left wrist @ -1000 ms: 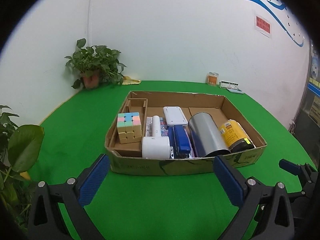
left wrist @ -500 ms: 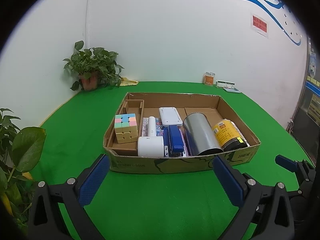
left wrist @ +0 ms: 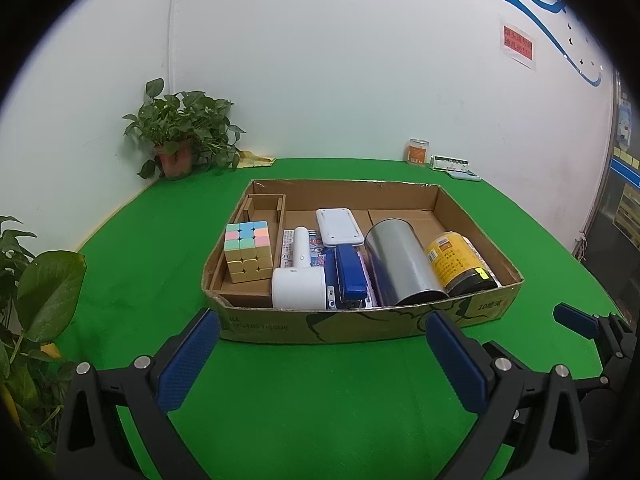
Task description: Organize rigid objects
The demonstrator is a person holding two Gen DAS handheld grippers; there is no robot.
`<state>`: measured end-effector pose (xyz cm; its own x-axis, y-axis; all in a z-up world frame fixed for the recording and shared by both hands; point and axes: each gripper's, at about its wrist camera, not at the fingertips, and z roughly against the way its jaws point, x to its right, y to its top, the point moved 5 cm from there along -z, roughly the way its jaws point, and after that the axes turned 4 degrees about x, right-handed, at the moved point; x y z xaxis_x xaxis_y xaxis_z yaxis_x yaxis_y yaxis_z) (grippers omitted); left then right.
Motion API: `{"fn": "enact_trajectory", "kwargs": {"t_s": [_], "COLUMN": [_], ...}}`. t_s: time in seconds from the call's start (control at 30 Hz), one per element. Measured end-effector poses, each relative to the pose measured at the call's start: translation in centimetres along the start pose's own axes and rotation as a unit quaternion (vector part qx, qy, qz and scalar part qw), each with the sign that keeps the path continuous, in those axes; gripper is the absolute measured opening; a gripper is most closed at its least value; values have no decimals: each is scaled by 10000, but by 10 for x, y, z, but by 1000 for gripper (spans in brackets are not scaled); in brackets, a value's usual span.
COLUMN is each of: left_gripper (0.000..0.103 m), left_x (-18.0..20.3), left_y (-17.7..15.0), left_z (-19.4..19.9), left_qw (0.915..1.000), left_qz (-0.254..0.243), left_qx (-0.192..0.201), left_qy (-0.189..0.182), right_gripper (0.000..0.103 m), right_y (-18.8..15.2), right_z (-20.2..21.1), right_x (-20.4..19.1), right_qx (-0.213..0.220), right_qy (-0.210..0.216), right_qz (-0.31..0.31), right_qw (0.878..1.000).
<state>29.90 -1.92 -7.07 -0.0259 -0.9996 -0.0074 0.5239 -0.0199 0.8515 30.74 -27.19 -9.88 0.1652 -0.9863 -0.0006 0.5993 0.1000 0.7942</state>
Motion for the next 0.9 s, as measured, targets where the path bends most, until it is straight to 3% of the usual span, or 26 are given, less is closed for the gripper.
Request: {"fn": "enact_trajectory", "kwargs": {"t_s": [0.9], "left_gripper": [103], "left_x": [2], "left_y": [-6], "left_z": [-4], "left_qw": [9999], "left_qz": [22], "left_qx": [-147], "left_qy": [19], "right_gripper": [102], "right_y": [-4], "right_z": [-4], "right_x": [-8], "right_qx": [-65], "right_qy": [-10], "right_qz": [14], "right_qw": [10000]}}
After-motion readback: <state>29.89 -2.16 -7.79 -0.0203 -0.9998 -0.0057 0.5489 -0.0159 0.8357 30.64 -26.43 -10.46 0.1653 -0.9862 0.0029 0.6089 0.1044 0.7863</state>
